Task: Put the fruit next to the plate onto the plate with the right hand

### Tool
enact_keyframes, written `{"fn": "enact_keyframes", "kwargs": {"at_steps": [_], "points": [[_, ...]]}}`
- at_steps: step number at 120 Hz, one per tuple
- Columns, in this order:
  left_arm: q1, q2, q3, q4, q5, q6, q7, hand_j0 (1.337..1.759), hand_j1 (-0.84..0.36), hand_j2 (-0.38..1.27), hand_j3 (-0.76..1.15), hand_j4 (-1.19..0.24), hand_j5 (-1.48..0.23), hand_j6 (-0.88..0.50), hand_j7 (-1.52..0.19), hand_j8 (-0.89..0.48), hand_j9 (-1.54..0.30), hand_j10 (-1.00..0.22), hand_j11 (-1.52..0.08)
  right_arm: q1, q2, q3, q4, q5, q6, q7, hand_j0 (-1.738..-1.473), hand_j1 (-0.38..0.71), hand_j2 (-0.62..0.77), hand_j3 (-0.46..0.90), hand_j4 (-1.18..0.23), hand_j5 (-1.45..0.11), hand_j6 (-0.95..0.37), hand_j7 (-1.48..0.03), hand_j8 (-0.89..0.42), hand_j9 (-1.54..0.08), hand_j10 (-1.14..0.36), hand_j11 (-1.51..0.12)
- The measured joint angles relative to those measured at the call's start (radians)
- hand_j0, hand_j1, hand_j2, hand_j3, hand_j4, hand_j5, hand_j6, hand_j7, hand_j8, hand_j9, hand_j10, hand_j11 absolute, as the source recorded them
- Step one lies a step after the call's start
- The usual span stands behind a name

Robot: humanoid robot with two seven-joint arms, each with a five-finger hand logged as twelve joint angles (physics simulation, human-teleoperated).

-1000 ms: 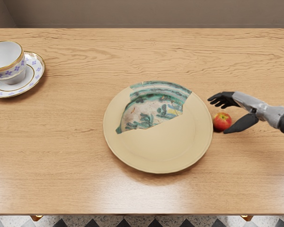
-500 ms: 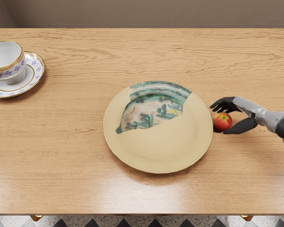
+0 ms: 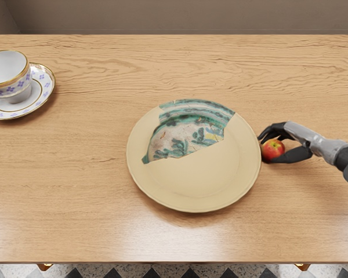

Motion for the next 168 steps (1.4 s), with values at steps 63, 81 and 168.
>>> {"fn": "enact_keyframes", "kwargs": {"at_steps": [63, 81, 168], "points": [[0.0, 0.0, 0.001, 0.0, 0.0, 0.0, 0.0, 1.658, 0.06, 0.05, 0.0, -0.25, -0.32, -0.25, -0.32, -0.25, -0.32, -0.24, -0.32, 0.015, -0.024, -0.015, -0.04, 0.046, -0.01, 0.045, -1.65, 0.16, -0.05, 0.0, -0.62, -0.79, -0.52, -0.79, -0.4, -0.83, -0.55, -0.84], [0.0, 0.0, 0.001, 0.0, 0.0, 0.0, 0.0, 1.658, 0.06, 0.05, 0.0, -0.25, -0.32, -0.25, -0.32, -0.25, -0.32, -0.24, -0.32, 0.039, -0.069, -0.009, -0.002, 0.087, -0.002, 0.063, -1.651, 0.16, -0.03, 0.0, -0.62, -0.79, -0.53, -0.8, -0.4, -0.83, -0.55, -0.84], [0.0, 0.0, 0.001, 0.0, 0.0, 0.0, 0.0, 1.658, 0.06, 0.05, 0.0, -0.25, -0.32, -0.25, -0.32, -0.25, -0.32, -0.24, -0.32, 0.124, 0.037, 0.09, 0.034, 0.247, 0.305, 0.145, -1.653, 0.2, 0.18, 0.0, -0.72, -0.99, -0.54, -0.96, -0.34, -1.0, -0.46, -0.98]]}}
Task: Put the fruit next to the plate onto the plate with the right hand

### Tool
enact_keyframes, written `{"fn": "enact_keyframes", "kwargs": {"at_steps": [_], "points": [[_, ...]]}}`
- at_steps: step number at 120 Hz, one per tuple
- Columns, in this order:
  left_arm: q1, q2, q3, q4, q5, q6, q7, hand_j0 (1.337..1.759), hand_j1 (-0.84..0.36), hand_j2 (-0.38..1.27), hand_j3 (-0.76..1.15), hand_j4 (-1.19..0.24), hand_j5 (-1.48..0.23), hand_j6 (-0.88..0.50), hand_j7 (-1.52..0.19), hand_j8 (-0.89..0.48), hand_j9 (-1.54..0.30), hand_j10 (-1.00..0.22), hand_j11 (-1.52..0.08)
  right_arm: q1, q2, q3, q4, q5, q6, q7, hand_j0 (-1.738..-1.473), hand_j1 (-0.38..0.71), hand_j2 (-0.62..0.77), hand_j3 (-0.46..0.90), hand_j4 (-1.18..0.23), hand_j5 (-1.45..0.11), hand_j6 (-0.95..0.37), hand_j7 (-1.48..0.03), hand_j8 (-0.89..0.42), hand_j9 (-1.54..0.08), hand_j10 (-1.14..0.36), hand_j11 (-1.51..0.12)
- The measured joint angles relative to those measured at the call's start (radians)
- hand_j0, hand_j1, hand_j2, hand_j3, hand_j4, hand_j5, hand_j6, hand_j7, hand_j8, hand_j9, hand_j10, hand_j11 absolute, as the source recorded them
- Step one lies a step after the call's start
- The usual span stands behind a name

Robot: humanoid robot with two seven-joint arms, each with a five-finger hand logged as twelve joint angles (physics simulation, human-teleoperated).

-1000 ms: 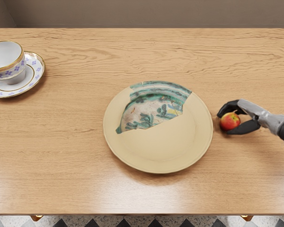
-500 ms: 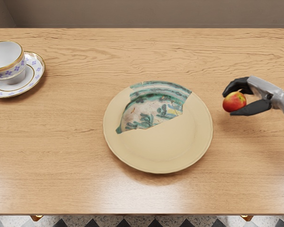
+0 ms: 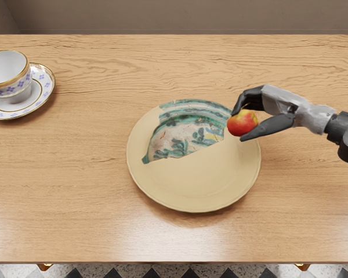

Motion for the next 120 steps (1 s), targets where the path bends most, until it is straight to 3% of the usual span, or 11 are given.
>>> {"fn": "enact_keyframes", "kwargs": {"at_steps": [28, 51, 64, 82, 120], "points": [[0.0, 0.0, 0.0, 0.0, 0.0, 0.0, 0.0, 1.658, 0.06, 0.05, 0.0, -0.25, -0.32, -0.25, -0.32, -0.25, -0.32, -0.24, -0.32, 0.008, 0.167, -0.004, -0.061, -0.078, 0.0, -0.058, -1.655, 0.24, 0.25, 0.0, -0.71, -1.04, -0.51, -0.97, -0.3, -1.05, -0.41, -1.02], [0.0, 0.0, 0.0, 0.0, 0.0, 0.0, 0.0, 1.658, 0.06, 0.05, 0.0, -0.25, -0.32, -0.25, -0.32, -0.25, -0.32, -0.24, -0.32, 0.011, 0.228, -0.004, -0.084, -0.119, 0.0, -0.077, -1.655, 0.26, 0.26, 0.0, -0.71, -1.04, -0.49, -0.97, -0.28, -1.05, -0.39, -1.01], [0.0, 0.0, 0.0, 0.0, 0.0, 0.0, 0.0, 1.658, 0.06, 0.05, 0.0, -0.25, -0.32, -0.25, -0.32, -0.24, -0.32, -0.24, -0.32, 0.015, 0.235, -0.004, -0.086, -0.122, -0.001, -0.083, -1.656, 0.23, 0.16, 0.0, -0.63, -0.9, -0.52, -0.85, -0.33, -0.91, -0.42, -0.89], [0.0, 0.0, 0.0, 0.0, 0.0, 0.0, 0.0, 1.658, 0.06, 0.05, 0.0, -0.24, -0.32, -0.24, -0.32, -0.24, -0.32, -0.24, -0.32, 0.018, 0.238, -0.003, -0.086, -0.124, -0.003, -0.102, -1.657, 0.17, 0.04, 0.0, -0.5, -0.7, -0.45, -0.67, -0.36, -0.7, -0.41, -0.69], [0.0, 0.0, 0.0, 0.0, 0.0, 0.0, 0.0, 1.658, 0.06, 0.05, 0.0, -0.24, -0.32, -0.24, -0.32, -0.24, -0.32, -0.24, -0.32, 0.04, 0.181, 0.009, -0.076, -0.045, 0.037, -0.107, -1.658, -0.06, -0.02, 0.0, -0.26, -0.34, -0.25, -0.34, -0.23, -0.35, -0.24, -0.34]]}}
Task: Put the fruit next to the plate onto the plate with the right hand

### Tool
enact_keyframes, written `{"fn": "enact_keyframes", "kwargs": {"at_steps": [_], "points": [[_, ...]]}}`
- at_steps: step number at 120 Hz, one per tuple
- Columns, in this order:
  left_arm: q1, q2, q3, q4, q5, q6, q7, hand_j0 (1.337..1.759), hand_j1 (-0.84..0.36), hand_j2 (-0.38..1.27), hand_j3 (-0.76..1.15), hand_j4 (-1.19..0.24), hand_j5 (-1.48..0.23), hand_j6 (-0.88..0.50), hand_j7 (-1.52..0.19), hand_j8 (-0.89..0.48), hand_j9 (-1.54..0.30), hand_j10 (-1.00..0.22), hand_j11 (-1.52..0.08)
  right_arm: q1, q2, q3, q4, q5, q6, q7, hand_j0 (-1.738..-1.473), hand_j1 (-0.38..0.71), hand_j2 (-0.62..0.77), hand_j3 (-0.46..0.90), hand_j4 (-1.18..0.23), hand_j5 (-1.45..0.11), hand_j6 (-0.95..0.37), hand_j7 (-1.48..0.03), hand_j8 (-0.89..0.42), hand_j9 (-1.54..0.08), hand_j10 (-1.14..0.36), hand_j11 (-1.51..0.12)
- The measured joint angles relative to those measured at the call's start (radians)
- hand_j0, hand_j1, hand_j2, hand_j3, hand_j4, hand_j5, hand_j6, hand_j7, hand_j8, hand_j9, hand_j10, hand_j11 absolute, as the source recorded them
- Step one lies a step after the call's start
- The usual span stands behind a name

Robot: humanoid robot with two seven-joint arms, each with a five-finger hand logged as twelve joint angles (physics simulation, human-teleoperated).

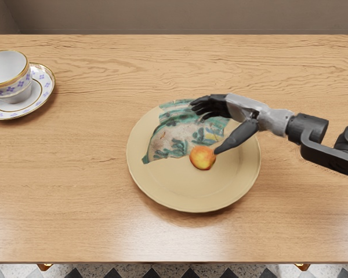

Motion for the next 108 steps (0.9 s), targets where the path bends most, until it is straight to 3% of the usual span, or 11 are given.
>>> {"fn": "enact_keyframes", "kwargs": {"at_steps": [22, 51, 69, 86, 108], "points": [[0.0, 0.0, 0.0, 0.0, 0.0, 0.0, 0.0, 1.658, 0.06, 0.05, 0.0, -0.25, -0.32, -0.25, -0.32, -0.25, -0.32, -0.24, -0.32, 0.01, -0.142, 0.024, 0.02, 0.224, 0.172, 0.0, -1.658, -0.2, -0.01, 0.0, -0.13, -0.18, -0.13, -0.17, -0.12, -0.18, -0.13, -0.18], [0.0, 0.0, 0.0, 0.0, 0.0, 0.0, 0.0, 1.658, 0.06, 0.05, 0.0, -0.24, -0.32, -0.24, -0.32, -0.24, -0.32, -0.24, -0.32, 0.008, -0.318, 0.023, 0.02, 0.47, 0.254, -0.003, -1.658, -0.28, -0.01, 0.0, -0.07, -0.09, -0.07, -0.09, -0.06, -0.09, -0.06, -0.09], [0.0, 0.0, 0.0, 0.0, 0.0, 0.0, 0.0, 1.658, 0.06, 0.05, 0.0, -0.24, -0.32, -0.25, -0.32, -0.24, -0.32, -0.24, -0.32, 0.0, -0.35, 0.019, 0.019, 0.506, 0.261, -0.006, -1.658, -0.29, 0.0, 0.0, -0.05, -0.06, -0.05, -0.06, -0.05, -0.06, -0.05, -0.06], [0.0, 0.0, -0.001, 0.0, 0.0, 0.0, 0.0, 1.658, 0.06, 0.05, 0.0, -0.25, -0.32, -0.25, -0.32, -0.25, -0.32, -0.24, -0.32, 0.0, -0.337, 0.014, 0.018, 0.523, 0.262, -0.056, -1.658, -0.3, 0.0, 0.0, -0.04, -0.05, -0.04, -0.05, -0.04, -0.05, -0.04, -0.05], [0.0, 0.0, 0.0, 0.0, 0.0, -0.001, 0.0, 1.658, 0.06, 0.05, 0.0, -0.25, -0.32, -0.25, -0.32, -0.25, -0.32, -0.24, -0.32, 0.006, -0.328, -0.014, 0.004, 0.557, 0.263, -0.073, -1.658, -0.31, 0.0, 0.0, -0.04, -0.05, -0.04, -0.05, -0.04, -0.05, -0.04, -0.05]]}}
